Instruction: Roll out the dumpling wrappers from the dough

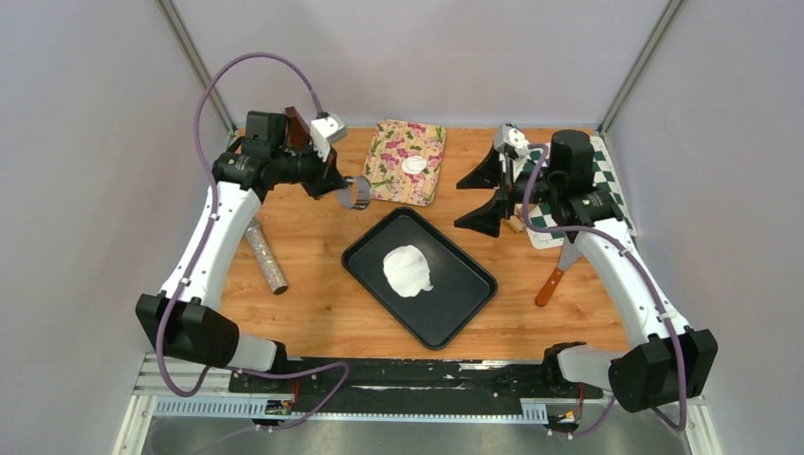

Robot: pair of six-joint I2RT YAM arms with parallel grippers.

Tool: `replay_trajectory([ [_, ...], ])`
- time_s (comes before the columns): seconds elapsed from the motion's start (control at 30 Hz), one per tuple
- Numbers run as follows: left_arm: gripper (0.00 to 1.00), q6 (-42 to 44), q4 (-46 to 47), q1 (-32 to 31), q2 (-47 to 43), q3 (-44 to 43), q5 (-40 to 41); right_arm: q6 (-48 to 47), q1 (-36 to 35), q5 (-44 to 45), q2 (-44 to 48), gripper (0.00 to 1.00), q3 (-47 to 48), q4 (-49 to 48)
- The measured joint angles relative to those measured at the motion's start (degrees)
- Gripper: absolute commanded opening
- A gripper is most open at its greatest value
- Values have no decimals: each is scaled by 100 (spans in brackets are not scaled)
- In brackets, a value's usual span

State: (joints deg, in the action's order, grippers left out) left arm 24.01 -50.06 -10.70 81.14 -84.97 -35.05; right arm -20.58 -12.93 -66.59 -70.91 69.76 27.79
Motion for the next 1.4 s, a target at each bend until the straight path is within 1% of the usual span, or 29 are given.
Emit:
replay_trajectory([
  [0.03,0,-208,155,-57,-24,-76,-313,343,0,-275,7,100,-74,-439],
  [0.1,0,-691,496,-214,17,-164,-986,1237,0,-728,26,100,-361,-1624],
  [0.17,0,-1290,960,-439,208,-181,-1718,2339,0,-1064,-26,100,-743,-3156],
  [0.23,0,-1803,1360,-621,435,-164,-2212,3412,0,-1237,-203,100,-960,-4542],
  [0.27,0,-2111,1631,-721,570,-127,-2490,4111,0,-1250,-363,100,-1080,-5521],
  [0.37,0,-2802,2216,-925,883,15,-3112,5995,0,-1099,-857,100,-1416,-8008],
  [0.4,0,-3018,2393,-966,968,63,-3281,6518,-11,-1012,-1043,100,-1484,-8679],
  [0.47,0,-3373,2682,-1014,1075,127,-3528,7316,-70,-846,-1405,100,-1552,-9663],
  [0.53,0,-3698,3005,-1025,1121,184,-3703,7733,-153,-673,-1648,100,-1635,-10253],
  [0.67,0,-4273,3722,-1029,1108,393,-3845,7886,-433,-321,-1709,100,-1980,-10869],
  [0.77,0,-4546,4046,-1029,1064,592,-3794,7746,-601,26,-1692,100,-2127,-10889],
  [1.07,0,-4804,4378,-1029,925,782,-3521,7399,-809,824,-1563,100,-2411,-10703],
  [1.4,0,-4839,4531,-1029,785,855,-3486,7088,-898,1016,-1482,100,-2413,-10303],
])
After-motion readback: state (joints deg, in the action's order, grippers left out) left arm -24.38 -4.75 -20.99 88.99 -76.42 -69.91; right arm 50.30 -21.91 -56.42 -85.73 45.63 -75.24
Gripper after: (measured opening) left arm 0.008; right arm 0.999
